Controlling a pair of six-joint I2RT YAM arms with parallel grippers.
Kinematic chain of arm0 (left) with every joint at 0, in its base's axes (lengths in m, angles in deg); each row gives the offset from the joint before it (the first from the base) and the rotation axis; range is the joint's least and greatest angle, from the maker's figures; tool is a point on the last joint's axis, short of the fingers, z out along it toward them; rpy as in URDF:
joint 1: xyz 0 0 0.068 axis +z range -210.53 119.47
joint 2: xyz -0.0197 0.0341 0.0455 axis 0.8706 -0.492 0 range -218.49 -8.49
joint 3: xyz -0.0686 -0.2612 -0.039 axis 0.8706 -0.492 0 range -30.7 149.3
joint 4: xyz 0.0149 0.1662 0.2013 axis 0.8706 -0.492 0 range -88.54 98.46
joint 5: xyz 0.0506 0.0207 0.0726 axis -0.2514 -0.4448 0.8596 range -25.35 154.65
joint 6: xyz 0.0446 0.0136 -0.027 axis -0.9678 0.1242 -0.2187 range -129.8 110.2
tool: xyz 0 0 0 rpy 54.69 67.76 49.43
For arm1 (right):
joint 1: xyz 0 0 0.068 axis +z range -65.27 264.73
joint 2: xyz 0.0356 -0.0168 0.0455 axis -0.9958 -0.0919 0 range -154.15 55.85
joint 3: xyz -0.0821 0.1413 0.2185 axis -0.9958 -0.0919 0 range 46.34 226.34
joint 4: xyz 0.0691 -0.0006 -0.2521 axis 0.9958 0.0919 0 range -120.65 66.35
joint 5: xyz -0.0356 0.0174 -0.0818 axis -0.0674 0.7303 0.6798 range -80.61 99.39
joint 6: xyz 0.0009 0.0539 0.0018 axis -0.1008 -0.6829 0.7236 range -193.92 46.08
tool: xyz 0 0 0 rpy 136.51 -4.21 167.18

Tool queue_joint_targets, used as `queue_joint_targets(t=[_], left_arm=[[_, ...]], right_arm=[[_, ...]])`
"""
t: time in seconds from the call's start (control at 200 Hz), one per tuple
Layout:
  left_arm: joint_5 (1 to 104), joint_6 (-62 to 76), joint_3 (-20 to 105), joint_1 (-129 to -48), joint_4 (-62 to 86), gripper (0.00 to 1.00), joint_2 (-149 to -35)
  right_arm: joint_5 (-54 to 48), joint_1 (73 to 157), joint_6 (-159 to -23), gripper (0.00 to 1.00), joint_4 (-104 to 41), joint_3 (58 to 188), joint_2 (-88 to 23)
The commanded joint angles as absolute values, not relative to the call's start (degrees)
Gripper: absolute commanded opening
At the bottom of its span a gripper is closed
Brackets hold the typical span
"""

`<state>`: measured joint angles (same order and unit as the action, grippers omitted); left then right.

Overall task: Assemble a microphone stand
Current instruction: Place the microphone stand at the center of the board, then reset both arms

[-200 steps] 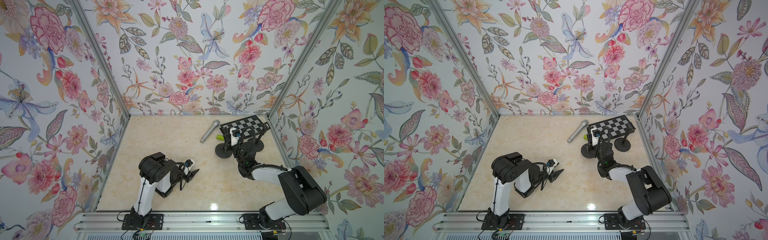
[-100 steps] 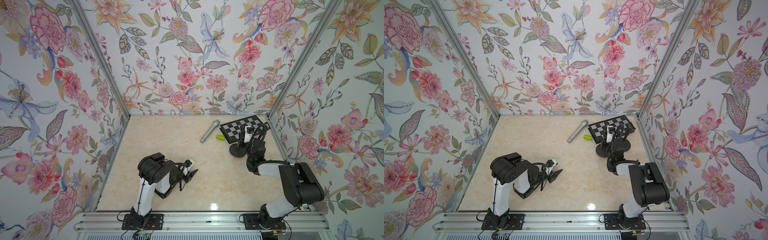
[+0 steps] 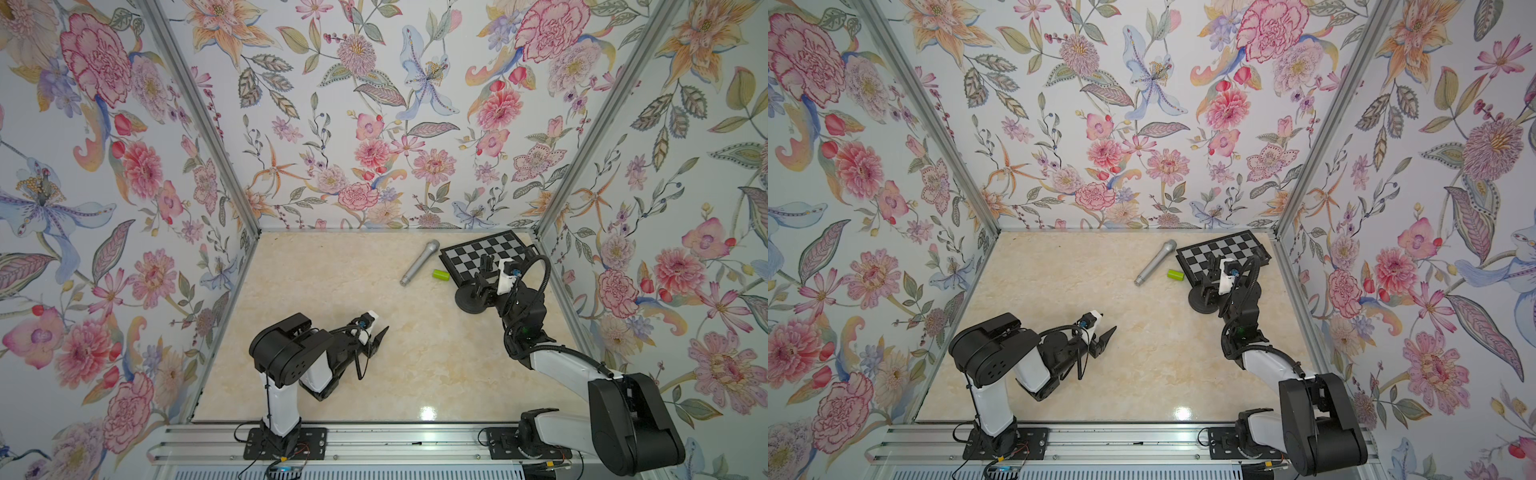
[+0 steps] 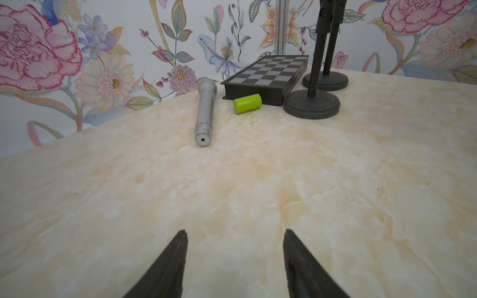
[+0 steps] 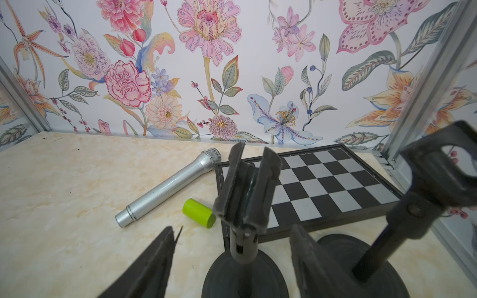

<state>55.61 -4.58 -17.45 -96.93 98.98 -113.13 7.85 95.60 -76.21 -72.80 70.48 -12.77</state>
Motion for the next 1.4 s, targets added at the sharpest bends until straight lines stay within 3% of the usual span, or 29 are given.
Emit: queue_joint_targets(t=[0.0,0.105,0.245,0.325,0.375,0.395,0.535,0.786,0.856,0.926,1.241,1.391], left_arm=[[61.7,-3.5,-16.7,-96.9,91.8,0.60,-104.9],[63.7,-2.8,-15.5,-96.8,80.5,0.60,-95.1],[60.5,-8.8,-10.9,-96.9,63.2,0.66,-84.7],[63.8,-11.2,-9.6,-96.8,57.2,0.79,-80.4],[66.6,-12.1,-10.2,-96.7,57.3,0.97,-78.2],[67.8,-12.4,-10.5,-96.7,57.6,0.99,-77.6],[70.2,-14.7,-8.7,-95.8,51.2,0.99,-74.3],[75.6,-16.2,-7.1,-89.3,43.3,0.99,-70.8],[77.4,-16.6,-8.6,-87.9,44.4,0.99,-68.9],[79.2,-16.8,-10.7,-86.8,46.5,0.99,-67.3],[82.4,-15.3,-14.6,-78.4,43.6,0.99,-63.5],[87.4,-7.9,-21.0,-73.2,58.2,0.99,-67.0]], right_arm=[[7.2,95.5,-73.6,1.00,-61.6,66.7,-6.0],[9.9,95.4,-71.7,1.00,-61.0,61.3,2.6],[22.0,95.2,-71.5,1.00,-65.4,51.8,11.5],[23.8,94.3,-69.9,1.00,-65.9,48.7,13.1],[23.8,93.6,-70.6,1.00,-66.7,49.0,12.1],[24.5,93.3,-71.7,1.00,-68.9,48.7,10.8],[25.1,92.1,-70.4,1.00,-89.6,49.4,-6.4],[17.2,87.6,-71.4,1.00,-110.3,56.9,-35.1],[15.3,86.8,-72.0,1.00,-98.9,58.8,-30.9],[15.1,85.7,-73.3,1.00,-102.9,59.5,-33.8],[15.8,85.7,-73.8,1.00,-94.6,62.4,-32.5],[16.7,86.5,-72.9,1.00,-94.1,62.9,-32.5]])
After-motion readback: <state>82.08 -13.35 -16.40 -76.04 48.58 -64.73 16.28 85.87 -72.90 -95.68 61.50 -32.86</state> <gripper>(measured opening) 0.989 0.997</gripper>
